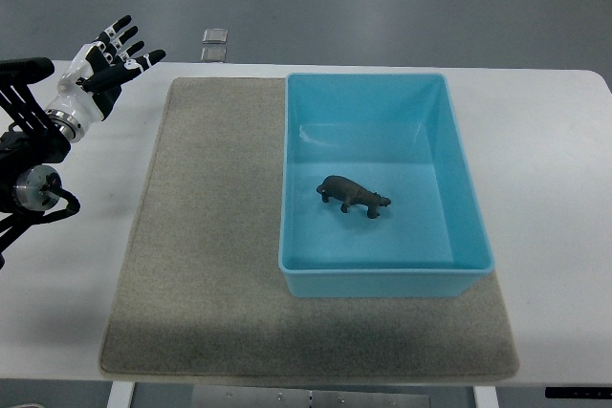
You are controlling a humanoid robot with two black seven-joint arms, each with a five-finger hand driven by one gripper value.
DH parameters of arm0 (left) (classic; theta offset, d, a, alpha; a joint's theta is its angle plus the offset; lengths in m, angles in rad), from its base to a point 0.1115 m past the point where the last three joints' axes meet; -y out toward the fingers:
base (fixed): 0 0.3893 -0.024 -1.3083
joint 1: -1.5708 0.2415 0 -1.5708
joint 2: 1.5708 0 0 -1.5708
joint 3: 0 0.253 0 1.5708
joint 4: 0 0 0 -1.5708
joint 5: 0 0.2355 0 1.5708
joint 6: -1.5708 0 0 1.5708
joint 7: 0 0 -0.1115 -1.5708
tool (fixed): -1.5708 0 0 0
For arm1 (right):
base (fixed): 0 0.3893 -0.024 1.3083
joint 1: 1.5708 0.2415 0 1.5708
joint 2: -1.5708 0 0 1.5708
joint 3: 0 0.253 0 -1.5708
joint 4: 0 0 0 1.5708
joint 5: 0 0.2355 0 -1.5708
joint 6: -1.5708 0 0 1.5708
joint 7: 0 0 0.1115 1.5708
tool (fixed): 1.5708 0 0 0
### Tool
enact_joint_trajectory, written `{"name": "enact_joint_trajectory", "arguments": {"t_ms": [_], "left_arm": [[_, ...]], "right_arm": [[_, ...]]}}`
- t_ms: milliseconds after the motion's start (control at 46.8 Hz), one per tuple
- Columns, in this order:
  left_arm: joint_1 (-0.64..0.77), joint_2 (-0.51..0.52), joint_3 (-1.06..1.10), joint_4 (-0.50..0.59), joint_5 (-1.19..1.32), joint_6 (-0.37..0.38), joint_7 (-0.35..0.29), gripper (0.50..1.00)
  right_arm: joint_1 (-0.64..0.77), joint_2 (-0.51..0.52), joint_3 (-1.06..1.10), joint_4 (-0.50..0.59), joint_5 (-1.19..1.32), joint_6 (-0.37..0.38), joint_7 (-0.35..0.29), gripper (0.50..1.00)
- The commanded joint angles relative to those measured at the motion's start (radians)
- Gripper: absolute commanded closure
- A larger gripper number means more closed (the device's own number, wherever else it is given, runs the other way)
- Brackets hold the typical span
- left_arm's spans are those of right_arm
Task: Place brown hippo in blue box with left hand
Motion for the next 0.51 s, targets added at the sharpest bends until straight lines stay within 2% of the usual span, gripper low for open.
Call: {"name": "enact_joint_trajectory", "arguments": {"t_ms": [0,492], "left_arm": [[0.0,0.0,0.0,0.0,-0.017,-0.002,-0.002,0.5],[0.0,0.0,-0.017,0.002,-0.02,-0.021,-0.002,0.5]], "right_arm": [[0.0,0.0,0.0,0.0,0.0,0.0,0.0,0.564],[0.002,0.0,-0.002,0.005,-0.006,0.001,0.0,0.564]]}}
